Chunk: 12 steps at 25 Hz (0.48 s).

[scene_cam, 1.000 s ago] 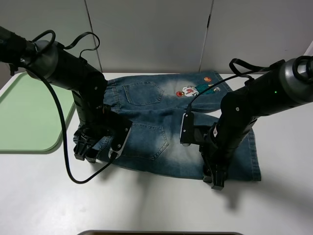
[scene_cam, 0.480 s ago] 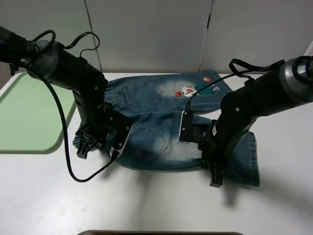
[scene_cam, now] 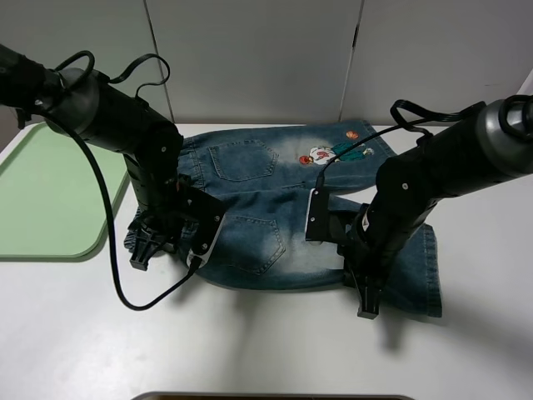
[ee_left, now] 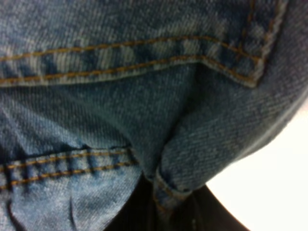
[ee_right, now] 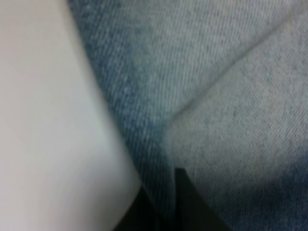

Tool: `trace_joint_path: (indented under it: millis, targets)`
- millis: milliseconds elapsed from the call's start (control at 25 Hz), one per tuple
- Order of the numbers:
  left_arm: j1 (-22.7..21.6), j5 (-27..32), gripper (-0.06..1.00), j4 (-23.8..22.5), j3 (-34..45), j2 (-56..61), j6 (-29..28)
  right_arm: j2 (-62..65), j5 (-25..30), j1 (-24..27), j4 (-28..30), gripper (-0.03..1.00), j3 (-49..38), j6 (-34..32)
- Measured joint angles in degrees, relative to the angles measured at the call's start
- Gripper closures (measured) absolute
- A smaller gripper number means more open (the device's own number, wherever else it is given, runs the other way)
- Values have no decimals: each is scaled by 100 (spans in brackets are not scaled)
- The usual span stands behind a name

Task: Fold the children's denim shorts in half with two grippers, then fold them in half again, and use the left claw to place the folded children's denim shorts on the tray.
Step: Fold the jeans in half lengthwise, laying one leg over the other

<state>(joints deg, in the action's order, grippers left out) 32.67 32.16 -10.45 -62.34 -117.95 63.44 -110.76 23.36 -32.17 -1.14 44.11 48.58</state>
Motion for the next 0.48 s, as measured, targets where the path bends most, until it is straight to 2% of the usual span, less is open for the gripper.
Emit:
trace_joint_path:
  millis: [480]
  targets:
    - [5,592,88,102,6,75,0,378,-118,0,44,99,-169,-196]
